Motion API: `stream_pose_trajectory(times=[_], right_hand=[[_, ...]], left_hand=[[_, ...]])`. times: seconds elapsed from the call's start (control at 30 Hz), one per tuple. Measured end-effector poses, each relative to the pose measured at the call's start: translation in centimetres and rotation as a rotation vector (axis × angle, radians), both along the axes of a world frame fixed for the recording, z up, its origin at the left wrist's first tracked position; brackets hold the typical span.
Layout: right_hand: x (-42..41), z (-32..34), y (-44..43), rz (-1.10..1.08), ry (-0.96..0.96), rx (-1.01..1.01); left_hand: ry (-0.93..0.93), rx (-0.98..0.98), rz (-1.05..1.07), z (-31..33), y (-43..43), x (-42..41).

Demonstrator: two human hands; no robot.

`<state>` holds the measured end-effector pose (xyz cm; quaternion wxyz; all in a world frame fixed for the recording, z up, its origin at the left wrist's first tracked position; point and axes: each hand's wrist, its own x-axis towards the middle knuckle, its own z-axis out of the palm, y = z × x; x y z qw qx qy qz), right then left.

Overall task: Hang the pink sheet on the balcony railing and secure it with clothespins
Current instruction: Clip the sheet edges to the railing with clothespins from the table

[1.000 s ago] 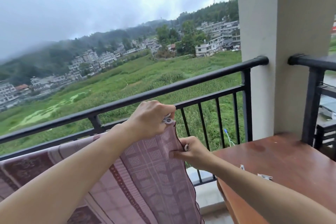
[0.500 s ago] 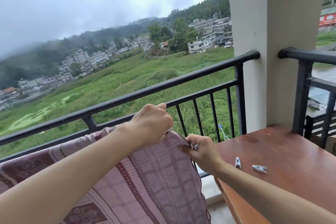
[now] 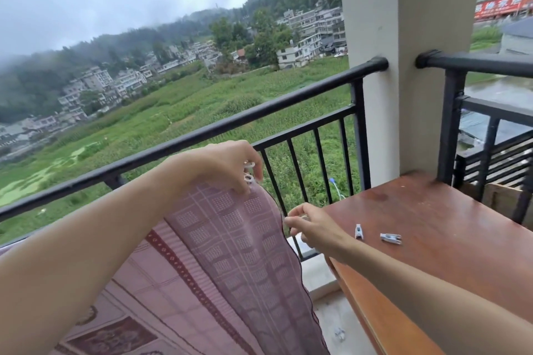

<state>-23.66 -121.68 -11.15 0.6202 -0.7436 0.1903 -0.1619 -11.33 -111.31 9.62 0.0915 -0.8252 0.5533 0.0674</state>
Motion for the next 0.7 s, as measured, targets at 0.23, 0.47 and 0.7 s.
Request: stream_pose_trajectory(times=[0.23,0.47,0.7], right_hand=[[-0.5,1.6,-2.5,0.019,0.056,0.065],[-0.6,5.0,-3.7,-0.086,-0.169,0.245],[-1.4,8.4,-4.0,-0.062,-0.405,0.460]], left_hand=[[0.249,-0.299,0.065,2.7,0.9,0.6],[0.274,-0.351,0.106,1.8,1.4,0.9],[0.310,-0.359,0.032,2.8,2.3,0.8]])
